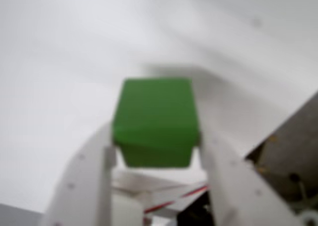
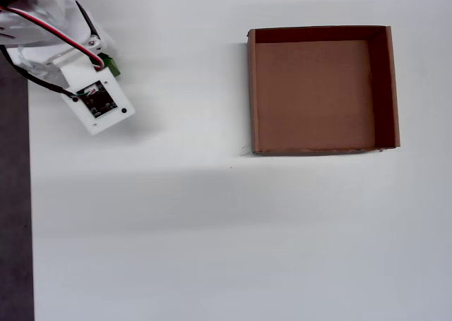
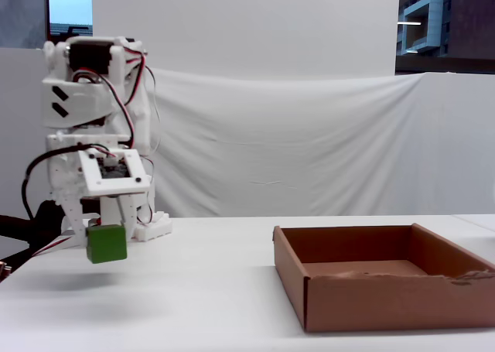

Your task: Grasp a green cube and put it in a box.

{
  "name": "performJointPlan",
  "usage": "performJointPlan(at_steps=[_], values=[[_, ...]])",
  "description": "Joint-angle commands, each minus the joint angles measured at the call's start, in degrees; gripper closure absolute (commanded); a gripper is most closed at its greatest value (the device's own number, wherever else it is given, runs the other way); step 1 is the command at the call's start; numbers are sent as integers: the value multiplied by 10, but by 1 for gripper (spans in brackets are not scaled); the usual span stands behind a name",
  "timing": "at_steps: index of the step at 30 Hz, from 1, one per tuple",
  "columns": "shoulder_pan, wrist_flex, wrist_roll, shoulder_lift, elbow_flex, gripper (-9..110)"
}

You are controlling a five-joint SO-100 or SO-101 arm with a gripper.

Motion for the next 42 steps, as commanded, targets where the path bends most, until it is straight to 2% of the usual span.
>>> performJointPlan(at_steps=[1, 15, 31, 42], values=[[-28, 19, 18, 35, -43, 85], [-179, 92, 113, 84, -118, 85], [-287, 160, 211, -110, -367, 85], [-392, 166, 271, -221, -454, 85]])
